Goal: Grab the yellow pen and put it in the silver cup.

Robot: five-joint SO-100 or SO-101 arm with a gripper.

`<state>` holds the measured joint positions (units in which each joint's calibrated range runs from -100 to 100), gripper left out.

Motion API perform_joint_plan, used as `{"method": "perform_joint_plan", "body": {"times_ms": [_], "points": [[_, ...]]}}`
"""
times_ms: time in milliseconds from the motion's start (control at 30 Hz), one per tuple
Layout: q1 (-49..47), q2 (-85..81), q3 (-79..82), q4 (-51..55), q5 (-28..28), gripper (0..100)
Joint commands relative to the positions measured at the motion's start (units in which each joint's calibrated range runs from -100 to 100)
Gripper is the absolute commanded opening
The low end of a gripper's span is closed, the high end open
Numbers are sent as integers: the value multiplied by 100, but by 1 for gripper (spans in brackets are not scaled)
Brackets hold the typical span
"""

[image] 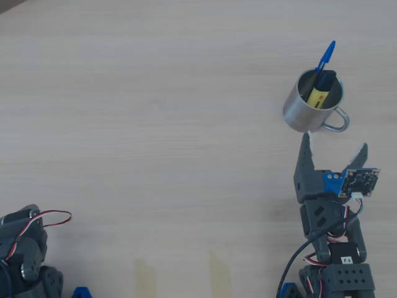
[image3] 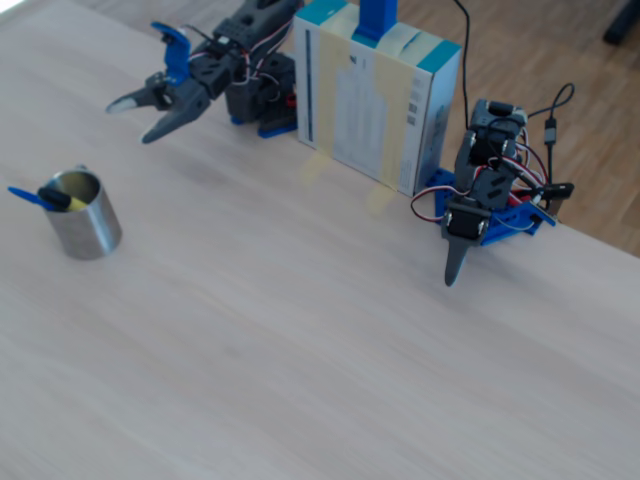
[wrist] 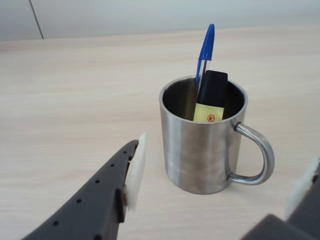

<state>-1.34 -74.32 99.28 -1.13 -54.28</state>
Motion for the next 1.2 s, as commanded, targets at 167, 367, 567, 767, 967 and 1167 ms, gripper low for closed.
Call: {"method": "perform_joint_plan", "body": {"times_ms": [167, 367, 567, 767, 967, 1167], "points": [[-23, -548, 72, 1002, 24, 45], [-15, -905, 72, 1945, 24, 45], [29, -1229, 72, 2855, 45, 45], [47, -1512, 72, 3730, 65, 45], [47, -1778, 72, 4451, 71, 45], [47, -1936, 72, 5129, 71, 45]]}}
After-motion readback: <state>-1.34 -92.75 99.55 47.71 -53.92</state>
